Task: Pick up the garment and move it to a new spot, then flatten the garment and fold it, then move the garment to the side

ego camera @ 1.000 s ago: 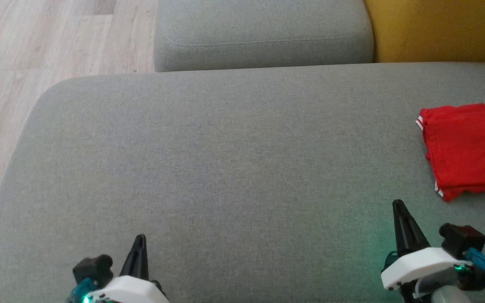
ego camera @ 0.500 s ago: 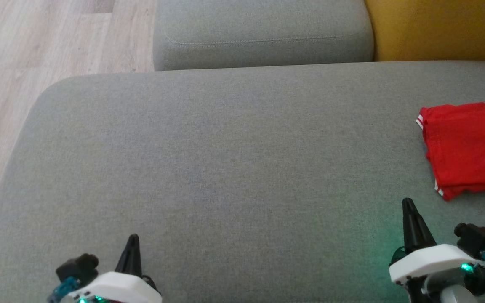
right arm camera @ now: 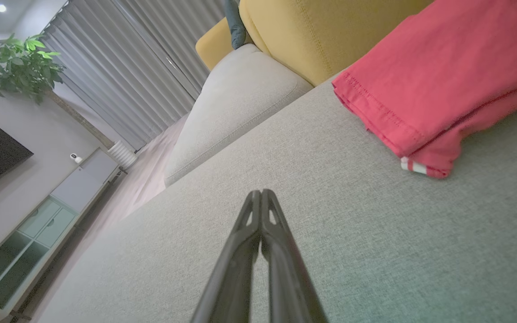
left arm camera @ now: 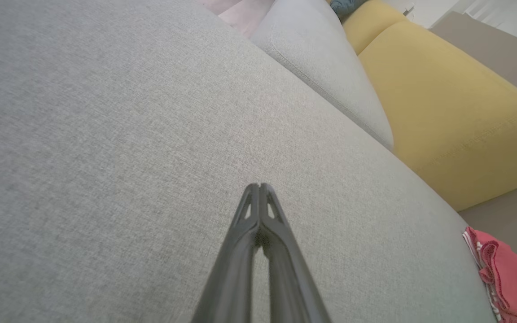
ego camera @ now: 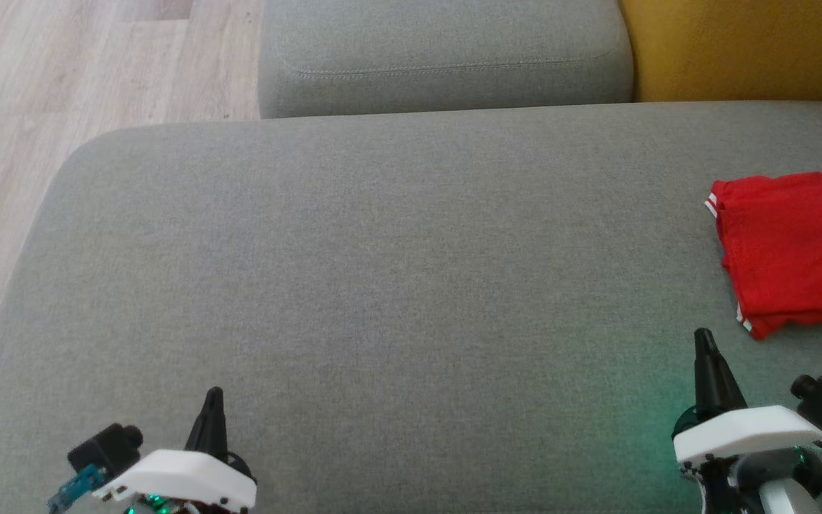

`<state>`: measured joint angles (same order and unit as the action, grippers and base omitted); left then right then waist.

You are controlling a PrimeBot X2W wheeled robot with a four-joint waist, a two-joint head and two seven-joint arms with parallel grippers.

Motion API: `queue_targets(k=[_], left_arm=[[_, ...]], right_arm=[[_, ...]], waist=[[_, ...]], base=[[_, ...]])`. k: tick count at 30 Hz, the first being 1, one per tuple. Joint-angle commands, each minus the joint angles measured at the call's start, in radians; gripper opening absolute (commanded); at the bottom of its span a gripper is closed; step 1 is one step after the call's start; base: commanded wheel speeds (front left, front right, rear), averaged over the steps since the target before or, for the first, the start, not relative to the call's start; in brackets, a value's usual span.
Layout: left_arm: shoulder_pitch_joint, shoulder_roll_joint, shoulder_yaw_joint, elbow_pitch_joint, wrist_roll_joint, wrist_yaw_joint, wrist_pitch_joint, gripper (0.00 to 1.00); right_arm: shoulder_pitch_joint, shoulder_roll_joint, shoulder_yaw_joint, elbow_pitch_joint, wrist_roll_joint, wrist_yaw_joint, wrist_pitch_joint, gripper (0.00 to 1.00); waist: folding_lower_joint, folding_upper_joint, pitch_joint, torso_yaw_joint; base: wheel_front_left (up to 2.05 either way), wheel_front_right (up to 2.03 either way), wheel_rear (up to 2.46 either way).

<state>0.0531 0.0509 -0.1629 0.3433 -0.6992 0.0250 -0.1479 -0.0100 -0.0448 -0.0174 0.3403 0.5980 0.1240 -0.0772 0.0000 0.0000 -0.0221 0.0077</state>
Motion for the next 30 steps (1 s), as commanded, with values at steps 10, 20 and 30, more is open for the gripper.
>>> queue_targets(k=[10, 20, 30], left_arm=[[-0.068, 0.006, 0.051, -0.045, -0.119, -0.024, 0.032, 0.0], [-0.08, 0.007, 0.078, -0.052, -0.224, -0.041, 0.06, 0.0], [-0.092, 0.007, 0.106, -0.059, -0.328, -0.058, 0.089, 0.0]], right_arm=[[-0.056, -0.003, -0.013, -0.043, 0.132, 0.003, 0.025, 0.0], [-0.062, -0.003, -0.024, -0.05, 0.247, 0.003, 0.047, 0.0], [-0.067, -0.004, -0.035, -0.057, 0.361, 0.004, 0.068, 0.0]], waist=[[0.0, 0.0, 0.003, -0.001], [0.0, 0.0, 0.006, -0.002], [0.0, 0.0, 0.009, -0.003]], base=[[0.0, 0.0, 0.0], [0.0, 0.0, 0.0], [0.0, 0.0, 0.0]])
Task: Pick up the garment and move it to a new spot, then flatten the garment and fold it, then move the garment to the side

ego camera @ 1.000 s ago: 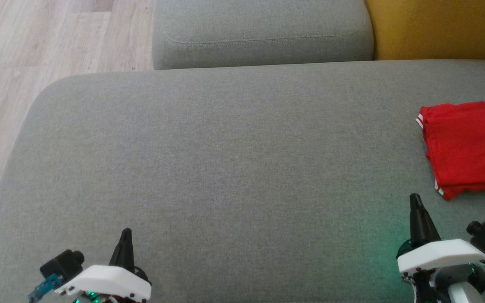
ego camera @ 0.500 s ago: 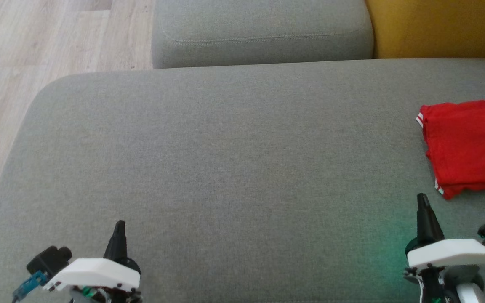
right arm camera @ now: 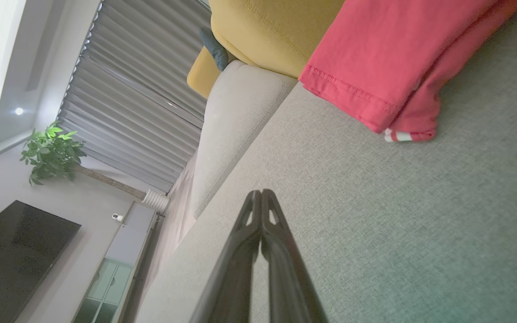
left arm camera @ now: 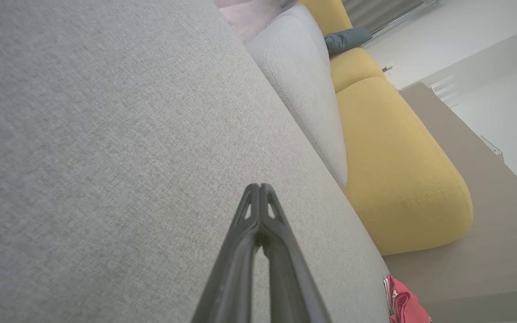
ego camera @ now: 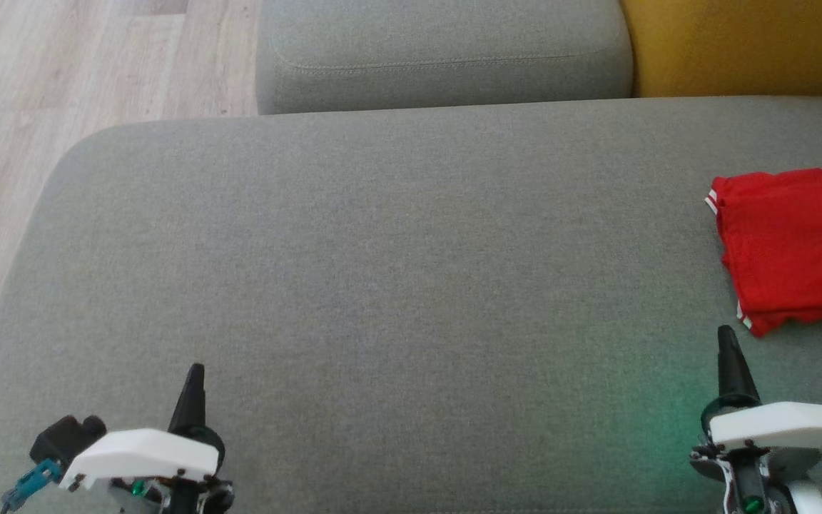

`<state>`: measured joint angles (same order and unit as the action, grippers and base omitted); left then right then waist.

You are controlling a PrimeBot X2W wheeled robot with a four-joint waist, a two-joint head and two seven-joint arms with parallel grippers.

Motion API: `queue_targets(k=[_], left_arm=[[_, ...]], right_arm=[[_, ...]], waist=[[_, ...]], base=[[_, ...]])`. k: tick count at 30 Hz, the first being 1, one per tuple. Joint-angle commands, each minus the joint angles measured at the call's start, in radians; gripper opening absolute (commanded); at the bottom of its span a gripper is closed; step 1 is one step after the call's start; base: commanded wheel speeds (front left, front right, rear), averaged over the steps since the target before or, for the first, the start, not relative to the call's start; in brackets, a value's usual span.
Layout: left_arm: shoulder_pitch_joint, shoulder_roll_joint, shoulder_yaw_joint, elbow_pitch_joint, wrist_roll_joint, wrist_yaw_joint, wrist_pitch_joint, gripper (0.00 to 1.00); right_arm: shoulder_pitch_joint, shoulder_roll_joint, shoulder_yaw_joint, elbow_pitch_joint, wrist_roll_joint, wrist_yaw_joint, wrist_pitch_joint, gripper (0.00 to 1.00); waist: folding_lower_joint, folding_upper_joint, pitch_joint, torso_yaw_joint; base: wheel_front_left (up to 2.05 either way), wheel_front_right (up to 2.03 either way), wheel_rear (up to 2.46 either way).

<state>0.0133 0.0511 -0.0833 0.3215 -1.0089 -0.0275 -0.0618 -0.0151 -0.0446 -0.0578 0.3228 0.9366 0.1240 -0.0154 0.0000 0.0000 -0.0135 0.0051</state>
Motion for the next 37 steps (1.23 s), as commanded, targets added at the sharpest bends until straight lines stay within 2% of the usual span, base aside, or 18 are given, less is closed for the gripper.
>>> queue_targets(k=[1, 37], left_arm=[[-0.053, 0.007, 0.03, -0.038, -0.029, -0.007, 0.006, 0.0], [-0.095, 0.007, 0.129, -0.062, -0.393, -0.068, 0.108, 0.0]], right_arm=[[-0.063, -0.004, 0.005, -0.04, 0.034, 0.004, 0.009, 0.0], [-0.082, -0.005, -0.034, -0.064, 0.435, 0.006, 0.084, 0.0]], waist=[[0.0, 0.0, 0.0, 0.0], [0.0, 0.0, 0.011, -0.003]], base=[[0.0, 0.0, 0.0], [0.0, 0.0, 0.0]])
